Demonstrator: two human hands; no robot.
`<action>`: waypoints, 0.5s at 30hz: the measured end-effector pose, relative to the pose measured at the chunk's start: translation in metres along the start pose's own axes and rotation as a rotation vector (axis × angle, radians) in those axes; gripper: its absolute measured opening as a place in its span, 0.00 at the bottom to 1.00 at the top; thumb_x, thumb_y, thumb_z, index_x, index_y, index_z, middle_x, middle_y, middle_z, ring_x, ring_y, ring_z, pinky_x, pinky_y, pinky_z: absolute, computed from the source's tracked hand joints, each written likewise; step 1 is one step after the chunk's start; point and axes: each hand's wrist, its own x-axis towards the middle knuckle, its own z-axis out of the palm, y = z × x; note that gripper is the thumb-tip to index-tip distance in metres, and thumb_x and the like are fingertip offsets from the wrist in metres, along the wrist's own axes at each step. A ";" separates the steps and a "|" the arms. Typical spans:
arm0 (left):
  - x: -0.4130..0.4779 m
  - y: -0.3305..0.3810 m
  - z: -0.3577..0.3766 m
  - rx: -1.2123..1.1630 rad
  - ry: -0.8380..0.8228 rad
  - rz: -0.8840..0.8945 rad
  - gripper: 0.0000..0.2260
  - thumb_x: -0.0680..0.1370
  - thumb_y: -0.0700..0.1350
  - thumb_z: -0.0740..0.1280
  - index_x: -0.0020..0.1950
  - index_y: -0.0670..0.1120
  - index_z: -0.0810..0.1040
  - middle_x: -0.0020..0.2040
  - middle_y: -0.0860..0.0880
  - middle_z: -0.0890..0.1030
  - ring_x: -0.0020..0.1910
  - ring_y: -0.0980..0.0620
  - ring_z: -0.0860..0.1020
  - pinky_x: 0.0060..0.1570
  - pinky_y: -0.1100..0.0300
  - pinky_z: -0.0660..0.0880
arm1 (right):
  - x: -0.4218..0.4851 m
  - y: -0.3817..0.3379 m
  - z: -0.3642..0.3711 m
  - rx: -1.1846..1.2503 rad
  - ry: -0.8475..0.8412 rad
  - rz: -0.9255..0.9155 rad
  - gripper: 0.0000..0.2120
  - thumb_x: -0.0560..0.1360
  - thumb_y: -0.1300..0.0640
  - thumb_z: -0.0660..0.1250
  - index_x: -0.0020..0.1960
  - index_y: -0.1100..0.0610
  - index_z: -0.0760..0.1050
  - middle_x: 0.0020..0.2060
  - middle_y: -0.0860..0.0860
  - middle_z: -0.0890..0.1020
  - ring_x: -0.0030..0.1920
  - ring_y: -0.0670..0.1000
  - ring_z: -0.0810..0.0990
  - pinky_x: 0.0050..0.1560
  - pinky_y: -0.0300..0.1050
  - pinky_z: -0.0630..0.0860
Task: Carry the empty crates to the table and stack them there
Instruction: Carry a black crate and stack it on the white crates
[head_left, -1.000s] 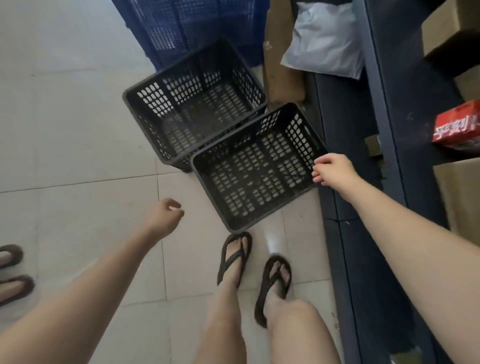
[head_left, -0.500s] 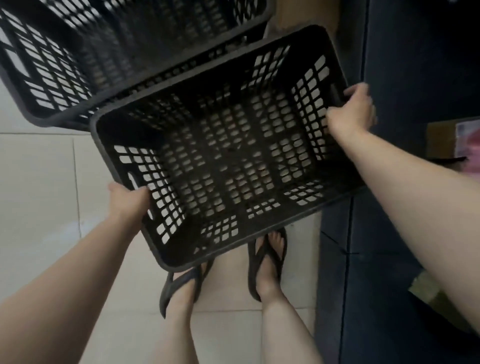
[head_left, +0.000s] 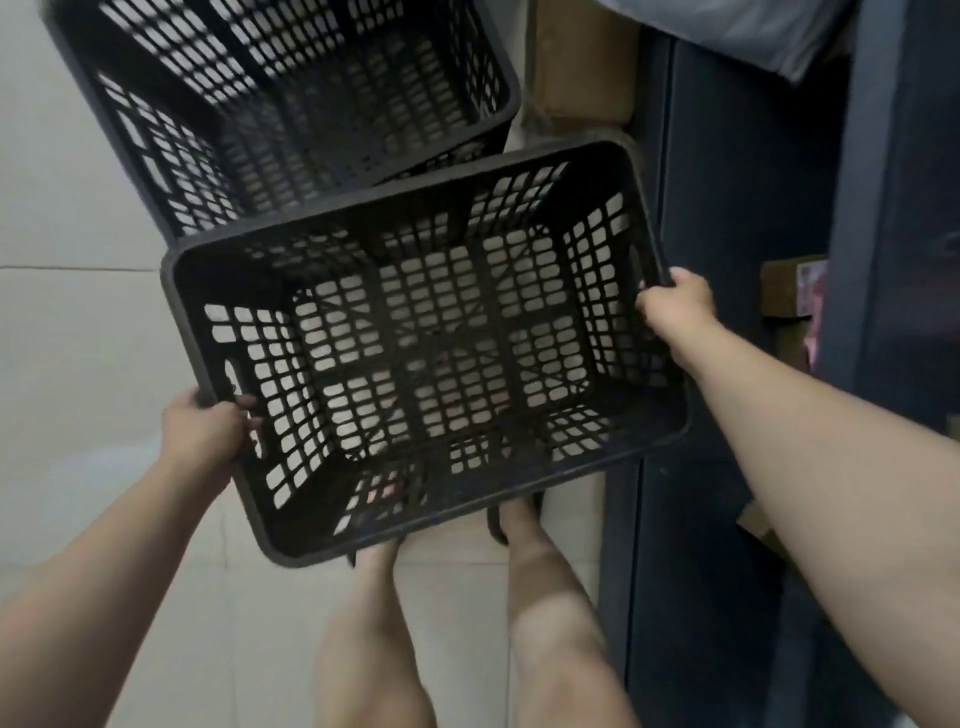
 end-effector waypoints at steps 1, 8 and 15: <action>-0.013 0.010 -0.017 0.003 -0.009 0.007 0.13 0.71 0.27 0.57 0.39 0.44 0.72 0.38 0.47 0.76 0.32 0.51 0.75 0.22 0.67 0.72 | -0.017 -0.002 -0.009 0.017 -0.020 0.014 0.07 0.71 0.59 0.62 0.47 0.51 0.77 0.45 0.54 0.82 0.44 0.55 0.81 0.45 0.48 0.79; -0.084 0.074 -0.124 -0.046 -0.075 0.103 0.07 0.73 0.31 0.63 0.41 0.42 0.73 0.38 0.44 0.76 0.33 0.50 0.74 0.27 0.64 0.75 | -0.140 -0.014 -0.067 0.201 -0.034 0.056 0.13 0.71 0.67 0.63 0.53 0.54 0.74 0.42 0.54 0.78 0.29 0.50 0.73 0.27 0.41 0.69; -0.127 0.131 -0.218 0.027 -0.162 0.272 0.06 0.72 0.32 0.66 0.43 0.41 0.74 0.37 0.43 0.77 0.32 0.48 0.76 0.22 0.65 0.75 | -0.276 -0.023 -0.121 0.433 0.064 0.032 0.10 0.71 0.68 0.62 0.41 0.53 0.74 0.34 0.52 0.76 0.26 0.49 0.69 0.26 0.40 0.65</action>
